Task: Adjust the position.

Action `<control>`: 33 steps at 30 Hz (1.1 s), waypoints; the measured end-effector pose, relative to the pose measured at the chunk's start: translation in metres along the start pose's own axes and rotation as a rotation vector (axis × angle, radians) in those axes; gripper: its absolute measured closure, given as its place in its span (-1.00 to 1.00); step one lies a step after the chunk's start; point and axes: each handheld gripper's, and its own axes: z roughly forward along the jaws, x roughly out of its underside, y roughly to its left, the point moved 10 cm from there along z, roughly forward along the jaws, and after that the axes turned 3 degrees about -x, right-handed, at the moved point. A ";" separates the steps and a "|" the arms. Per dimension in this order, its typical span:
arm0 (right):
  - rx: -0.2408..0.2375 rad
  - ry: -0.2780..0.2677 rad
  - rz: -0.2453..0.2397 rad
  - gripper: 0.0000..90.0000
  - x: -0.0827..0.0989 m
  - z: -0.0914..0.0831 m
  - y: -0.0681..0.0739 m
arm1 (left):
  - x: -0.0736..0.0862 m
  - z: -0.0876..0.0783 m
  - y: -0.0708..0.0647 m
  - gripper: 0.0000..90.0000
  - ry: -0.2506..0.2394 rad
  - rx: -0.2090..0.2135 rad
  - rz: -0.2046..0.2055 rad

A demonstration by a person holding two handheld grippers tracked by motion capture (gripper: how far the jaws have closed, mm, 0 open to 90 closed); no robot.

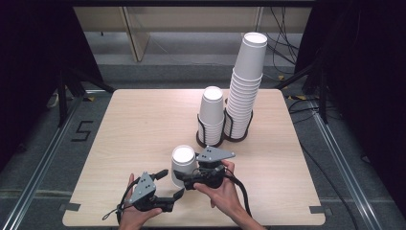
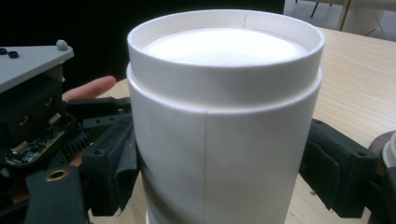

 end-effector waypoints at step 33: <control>-0.105 0.018 -0.031 -0.64 -0.008 0.001 0.026 | 0.002 0.000 -0.001 -0.85 0.034 -0.020 0.104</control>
